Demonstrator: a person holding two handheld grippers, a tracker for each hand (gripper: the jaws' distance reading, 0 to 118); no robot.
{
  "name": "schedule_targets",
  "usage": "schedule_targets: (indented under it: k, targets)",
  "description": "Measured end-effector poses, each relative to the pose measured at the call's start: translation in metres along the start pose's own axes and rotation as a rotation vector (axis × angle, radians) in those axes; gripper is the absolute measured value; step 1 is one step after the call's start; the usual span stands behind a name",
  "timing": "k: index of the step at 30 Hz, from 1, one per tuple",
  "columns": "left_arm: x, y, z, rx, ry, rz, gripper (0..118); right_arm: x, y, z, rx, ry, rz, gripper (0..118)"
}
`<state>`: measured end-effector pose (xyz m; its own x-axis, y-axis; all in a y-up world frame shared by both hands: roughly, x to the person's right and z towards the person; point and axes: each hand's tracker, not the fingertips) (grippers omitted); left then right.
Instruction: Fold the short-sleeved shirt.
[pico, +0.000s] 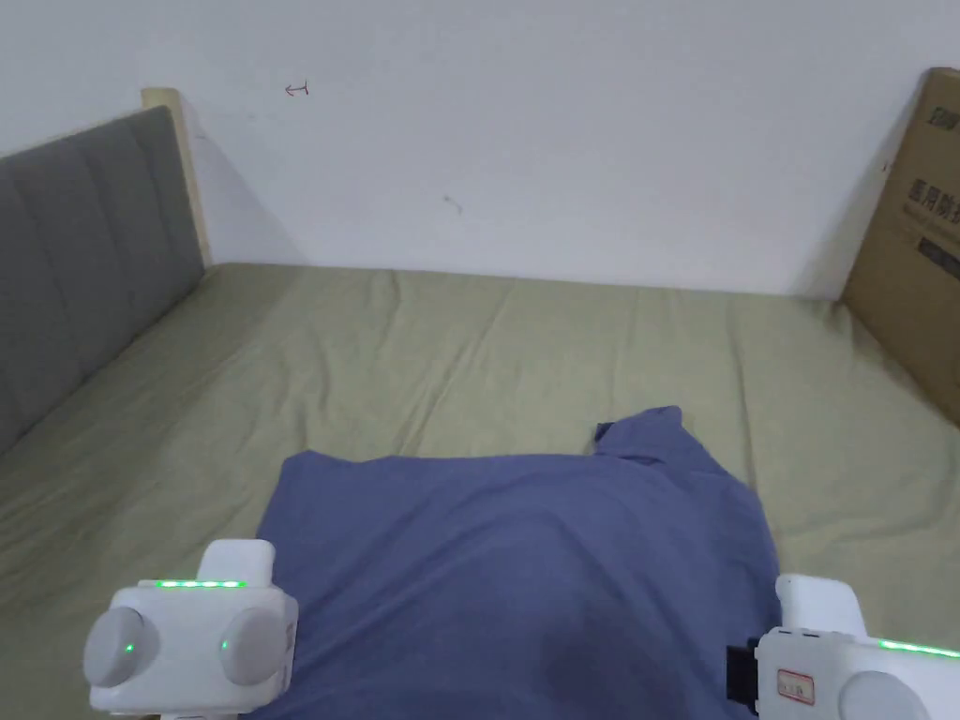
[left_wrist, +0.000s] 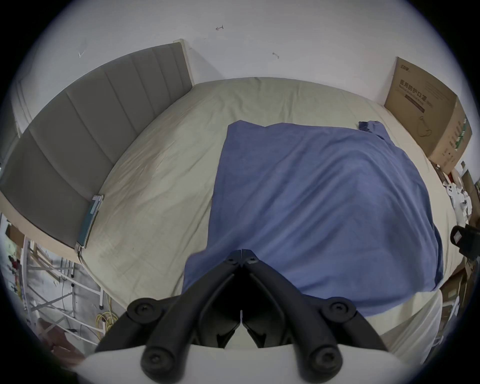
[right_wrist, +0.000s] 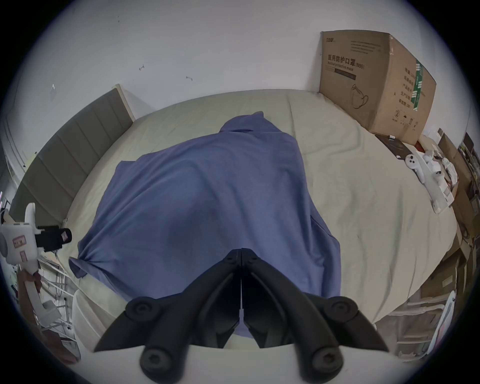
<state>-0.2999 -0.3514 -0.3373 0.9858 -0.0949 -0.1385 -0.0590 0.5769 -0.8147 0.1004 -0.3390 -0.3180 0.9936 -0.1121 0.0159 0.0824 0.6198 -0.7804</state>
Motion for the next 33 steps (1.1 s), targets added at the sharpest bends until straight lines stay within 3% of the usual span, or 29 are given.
schedule_targets:
  k: [8, 9, 10, 11, 12, 15, 16, 20, 23, 27, 28, 29, 31, 33]
  targets:
    - [-0.003, 0.078, -0.06, 0.007, -0.007, 0.009, 0, -0.01, 0.048, -0.065, -0.062, 0.001, 0.021, 0]
    - [-0.004, 0.092, -0.068, 0.019, -0.024, 0.023, 10, -0.011, 0.056, -0.073, -0.067, 0.003, 0.024, 1]
    - [-0.006, 0.113, -0.078, 0.025, -0.028, 0.04, 40, -0.013, 0.064, -0.084, -0.07, 0.004, 0.028, 1]
    - [-0.008, 0.132, -0.088, 0.034, -0.039, 0.065, 40, -0.015, 0.072, -0.093, -0.073, 0.002, 0.034, 1]
    - [-0.009, 0.145, -0.098, 0.044, -0.03, 0.072, 49, -0.017, 0.078, -0.1, -0.074, 0.002, 0.039, 1]
    - [-0.015, 0.197, -0.147, 0.019, -0.006, 0.057, 101, -0.019, 0.093, -0.118, -0.074, 0.02, 0.038, 1]
    - [-0.018, 0.215, -0.164, 0.01, -0.001, 0.056, 107, -0.018, 0.096, -0.122, -0.085, 0.044, 0.025, 1]
    - [-0.029, 0.24, -0.218, -0.052, 0.073, 0.071, 106, -0.015, 0.091, -0.126, -0.109, 0.109, 0.017, 1]
    - [-0.034, 0.242, -0.248, -0.07, 0.045, 0.084, 106, -0.015, 0.081, -0.131, -0.131, 0.065, 0.067, 1]
    - [-0.028, 0.222, -0.278, -0.226, -0.129, 0.164, 106, -0.008, 0.072, -0.139, -0.149, 0.06, 0.042, 1]
    - [-0.024, 0.214, -0.282, -0.236, -0.135, 0.177, 108, -0.005, 0.07, -0.142, -0.162, 0.063, 0.028, 1]
    - [-0.02, 0.208, -0.276, -0.115, -0.067, 0.104, 107, -0.002, 0.068, -0.144, -0.172, 0.064, 0.018, 1]
    - [-0.016, 0.207, -0.274, -0.139, -0.057, 0.105, 100, 0.002, 0.066, -0.147, -0.184, 0.047, 0.018, 1]
    - [-0.016, 0.217, -0.266, -0.146, -0.042, 0.096, 79, 0.005, 0.066, -0.148, -0.185, 0.029, 0.024, 1]
